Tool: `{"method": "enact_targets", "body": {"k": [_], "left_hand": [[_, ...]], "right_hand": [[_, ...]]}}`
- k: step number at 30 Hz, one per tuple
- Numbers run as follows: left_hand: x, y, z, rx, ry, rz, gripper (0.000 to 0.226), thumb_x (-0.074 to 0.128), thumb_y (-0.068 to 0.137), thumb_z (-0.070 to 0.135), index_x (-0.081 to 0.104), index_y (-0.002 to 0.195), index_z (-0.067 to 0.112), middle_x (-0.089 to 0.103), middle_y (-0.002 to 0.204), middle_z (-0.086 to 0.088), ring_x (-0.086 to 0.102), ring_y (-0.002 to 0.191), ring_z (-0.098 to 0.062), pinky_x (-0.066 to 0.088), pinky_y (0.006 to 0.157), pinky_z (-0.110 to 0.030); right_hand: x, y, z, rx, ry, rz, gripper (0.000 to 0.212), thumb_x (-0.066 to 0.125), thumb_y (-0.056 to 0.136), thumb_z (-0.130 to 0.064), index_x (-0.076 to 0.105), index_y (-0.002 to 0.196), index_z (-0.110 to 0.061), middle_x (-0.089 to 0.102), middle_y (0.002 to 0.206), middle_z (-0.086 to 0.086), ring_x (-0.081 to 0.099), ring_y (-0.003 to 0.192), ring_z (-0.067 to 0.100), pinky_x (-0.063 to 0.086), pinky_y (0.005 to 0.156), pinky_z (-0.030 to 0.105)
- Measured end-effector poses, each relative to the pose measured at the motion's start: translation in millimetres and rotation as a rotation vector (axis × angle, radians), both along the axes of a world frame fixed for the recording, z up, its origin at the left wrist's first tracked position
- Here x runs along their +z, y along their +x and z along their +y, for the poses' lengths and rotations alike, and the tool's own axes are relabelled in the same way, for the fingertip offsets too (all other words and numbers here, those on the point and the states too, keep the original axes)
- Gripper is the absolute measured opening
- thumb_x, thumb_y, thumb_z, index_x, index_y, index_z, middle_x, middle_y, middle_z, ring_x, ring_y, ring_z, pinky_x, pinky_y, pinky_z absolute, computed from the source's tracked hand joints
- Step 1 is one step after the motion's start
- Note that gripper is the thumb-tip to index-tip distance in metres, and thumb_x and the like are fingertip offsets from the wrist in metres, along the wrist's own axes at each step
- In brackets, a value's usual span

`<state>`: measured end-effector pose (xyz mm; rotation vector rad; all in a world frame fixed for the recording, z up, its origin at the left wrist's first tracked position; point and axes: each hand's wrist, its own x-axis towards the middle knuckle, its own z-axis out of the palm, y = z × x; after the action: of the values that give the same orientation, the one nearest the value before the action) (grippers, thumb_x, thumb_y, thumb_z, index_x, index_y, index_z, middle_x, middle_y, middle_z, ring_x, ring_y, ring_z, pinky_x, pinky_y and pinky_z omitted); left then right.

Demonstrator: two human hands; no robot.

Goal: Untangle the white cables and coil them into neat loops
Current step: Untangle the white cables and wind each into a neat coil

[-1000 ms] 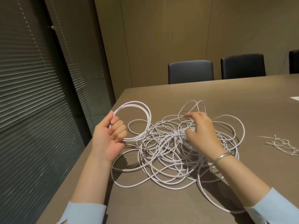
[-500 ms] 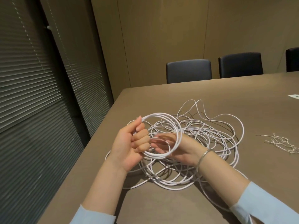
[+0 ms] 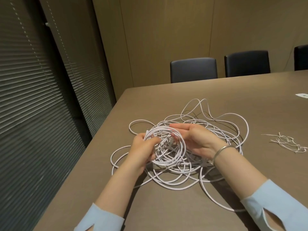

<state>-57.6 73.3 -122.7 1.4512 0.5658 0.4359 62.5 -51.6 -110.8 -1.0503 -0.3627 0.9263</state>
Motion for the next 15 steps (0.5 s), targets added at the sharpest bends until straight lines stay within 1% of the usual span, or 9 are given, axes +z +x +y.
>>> {"method": "enact_targets", "body": {"k": [4, 6, 7, 8, 9, 11, 12, 13, 15], "left_hand": [[-4.4, 4.0, -4.7, 0.045, 0.07, 0.074, 0.017, 0.059, 0.087, 0.004, 0.054, 0.072, 0.012, 0.03, 0.043, 0.007, 0.026, 0.035, -0.009, 0.025, 0.044, -0.021], [-5.6, 7.5, -3.8, 0.088, 0.066, 0.1, 0.018, 0.056, 0.088, 0.009, 0.057, 0.07, 0.01, 0.035, 0.043, 0.005, 0.028, 0.032, -0.01, 0.027, 0.046, -0.023], [-6.0, 8.8, -3.0, 0.108, 0.054, 0.096, 0.021, 0.055, 0.089, 0.011, 0.058, 0.069, 0.01, 0.039, 0.044, 0.004, 0.03, 0.032, -0.01, 0.029, 0.047, -0.024], [-6.2, 9.8, -1.8, 0.124, 0.046, 0.09, 0.022, 0.054, 0.09, 0.011, 0.058, 0.068, 0.011, 0.043, 0.047, 0.004, 0.033, 0.034, -0.009, 0.03, 0.047, -0.024], [-5.9, 9.7, -0.8, 0.134, 0.047, 0.089, 0.024, 0.053, 0.091, 0.012, 0.058, 0.068, 0.013, 0.046, 0.05, 0.004, 0.036, 0.037, -0.01, 0.032, 0.048, -0.024], [-4.7, 8.9, 0.5, 0.148, 0.035, 0.083, 0.026, 0.052, 0.092, 0.011, 0.057, 0.067, 0.016, 0.048, 0.05, 0.005, 0.041, 0.047, -0.013, 0.033, 0.051, -0.025], [-3.9, 8.1, 1.2, 0.154, 0.004, 0.064, 0.026, 0.051, 0.092, 0.009, 0.056, 0.066, 0.015, 0.047, 0.049, 0.005, 0.042, 0.05, -0.015, 0.034, 0.053, -0.026], [-2.8, 7.7, 1.7, 0.148, -0.054, 0.034, 0.026, 0.05, 0.091, 0.007, 0.055, 0.067, 0.012, 0.047, 0.049, 0.003, 0.043, 0.051, -0.017, 0.035, 0.054, -0.027], [0.6, 5.9, 2.4, 0.084, -0.223, -0.036, 0.025, 0.049, 0.091, 0.004, 0.053, 0.067, 0.008, 0.042, 0.05, -0.002, 0.043, 0.046, -0.019, 0.04, 0.051, -0.026]], "right_hand": [[2.4, -7.5, 0.7, -0.02, 0.088, 0.039, 0.053, 0.029, 0.084, 0.029, 0.055, 0.124, 0.007, 0.066, 0.121, 0.02, 0.068, 0.095, 0.023, 0.056, 0.069, 0.022], [6.3, -14.7, 0.5, -0.055, 0.139, 0.054, 0.042, 0.04, 0.085, 0.021, 0.055, 0.122, 0.01, 0.065, 0.119, 0.02, 0.066, 0.092, 0.021, 0.057, 0.069, 0.022], [6.9, -17.8, 0.1, -0.067, 0.151, 0.045, 0.034, 0.049, 0.086, 0.011, 0.056, 0.12, 0.011, 0.065, 0.115, 0.019, 0.065, 0.089, 0.02, 0.057, 0.07, 0.022], [7.5, -20.3, -0.7, -0.071, 0.152, 0.007, 0.034, 0.058, 0.086, -0.003, 0.058, 0.117, 0.01, 0.065, 0.111, 0.017, 0.065, 0.088, 0.019, 0.056, 0.075, 0.025], [6.5, -21.0, -1.0, -0.068, 0.121, -0.079, 0.04, 0.063, 0.085, -0.016, 0.06, 0.118, 0.007, 0.065, 0.11, 0.014, 0.066, 0.089, 0.02, 0.056, 0.082, 0.028], [2.8, -22.0, -1.5, -0.041, -0.023, -0.352, 0.047, 0.071, 0.079, -0.032, 0.064, 0.116, -0.004, 0.069, 0.112, 0.009, 0.069, 0.093, 0.021, 0.054, 0.091, 0.034], [0.1, -23.4, -0.9, -0.021, -0.094, -0.467, 0.045, 0.074, 0.077, -0.033, 0.066, 0.113, -0.009, 0.071, 0.108, 0.007, 0.07, 0.091, 0.021, 0.054, 0.09, 0.035], [-3.8, -24.2, 0.7, -0.013, -0.138, -0.535, 0.039, 0.075, 0.078, -0.03, 0.067, 0.11, -0.011, 0.072, 0.099, 0.007, 0.07, 0.085, 0.02, 0.055, 0.085, 0.034], [-9.7, -25.1, 3.3, -0.043, -0.145, -0.571, 0.022, 0.071, 0.086, -0.018, 0.067, 0.104, -0.006, 0.067, 0.077, 0.007, 0.065, 0.067, 0.019, 0.056, 0.067, 0.029]]}}
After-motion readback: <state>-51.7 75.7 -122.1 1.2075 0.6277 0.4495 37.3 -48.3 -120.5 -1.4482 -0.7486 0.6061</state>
